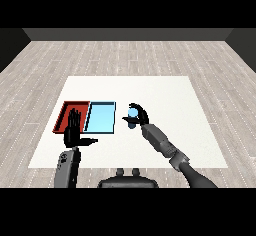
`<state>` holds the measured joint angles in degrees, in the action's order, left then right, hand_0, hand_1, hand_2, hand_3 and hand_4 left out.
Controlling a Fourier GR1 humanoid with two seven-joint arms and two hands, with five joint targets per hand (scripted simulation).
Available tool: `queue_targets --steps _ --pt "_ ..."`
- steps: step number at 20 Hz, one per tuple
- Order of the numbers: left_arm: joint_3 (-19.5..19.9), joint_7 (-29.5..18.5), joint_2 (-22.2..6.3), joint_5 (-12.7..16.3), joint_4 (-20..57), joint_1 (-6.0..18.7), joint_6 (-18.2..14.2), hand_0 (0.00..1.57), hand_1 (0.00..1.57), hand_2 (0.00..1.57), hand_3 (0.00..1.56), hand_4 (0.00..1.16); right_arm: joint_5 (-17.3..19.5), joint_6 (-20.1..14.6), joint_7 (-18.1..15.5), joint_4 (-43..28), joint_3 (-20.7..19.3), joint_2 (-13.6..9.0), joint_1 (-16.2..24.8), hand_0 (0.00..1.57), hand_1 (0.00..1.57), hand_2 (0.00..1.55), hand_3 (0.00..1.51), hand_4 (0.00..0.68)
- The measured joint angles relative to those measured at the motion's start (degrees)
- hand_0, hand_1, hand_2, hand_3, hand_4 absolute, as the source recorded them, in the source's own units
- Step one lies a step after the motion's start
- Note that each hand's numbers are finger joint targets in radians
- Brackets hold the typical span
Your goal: Pick the blue can and put it in the blue box
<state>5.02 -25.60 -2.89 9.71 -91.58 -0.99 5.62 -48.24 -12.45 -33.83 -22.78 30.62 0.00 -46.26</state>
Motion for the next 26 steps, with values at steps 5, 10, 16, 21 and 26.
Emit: queue_targets --steps 5,10,16,21,26 --pt "0.9 1.1 -0.7 0.9 0.7 1.9 0.3 0.0 0.0 0.0 0.0 0.0 0.2 -4.2 2.2 -0.3 1.9 0.0 -0.7 1.55 1.55 1.49 1.44 0.68" --pt "-1.1 -0.6 0.8 -0.8 1.2 0.3 0.0 0.0 0.0 0.0 0.0 0.0 2.1 -4.8 1.2 -0.6 1.2 0.0 -1.2 1.51 1.51 1.46 1.41 0.655" --pt "-3.6 0.3 1.5 -3.5 1.6 0.5 -1.1 0.0 0.0 0.0 0.0 0.0 5.8 -5.7 -0.3 -3.5 0.0 -0.2 -0.5 1.47 1.47 1.45 1.41 0.643" --pt "-6.0 2.3 2.4 -4.7 4.5 3.4 -2.6 0.0 0.0 0.0 0.0 0.0 8.4 -6.6 0.6 -6.6 -1.5 -0.5 -2.3 1.47 1.47 1.44 1.41 0.651" --pt "-10.4 3.7 2.6 -3.7 6.4 4.5 -4.1 0.0 0.0 0.0 0.0 0.0 11.3 -6.5 0.2 -12.7 -1.9 -2.0 -1.8 1.43 1.43 1.44 1.42 0.666"
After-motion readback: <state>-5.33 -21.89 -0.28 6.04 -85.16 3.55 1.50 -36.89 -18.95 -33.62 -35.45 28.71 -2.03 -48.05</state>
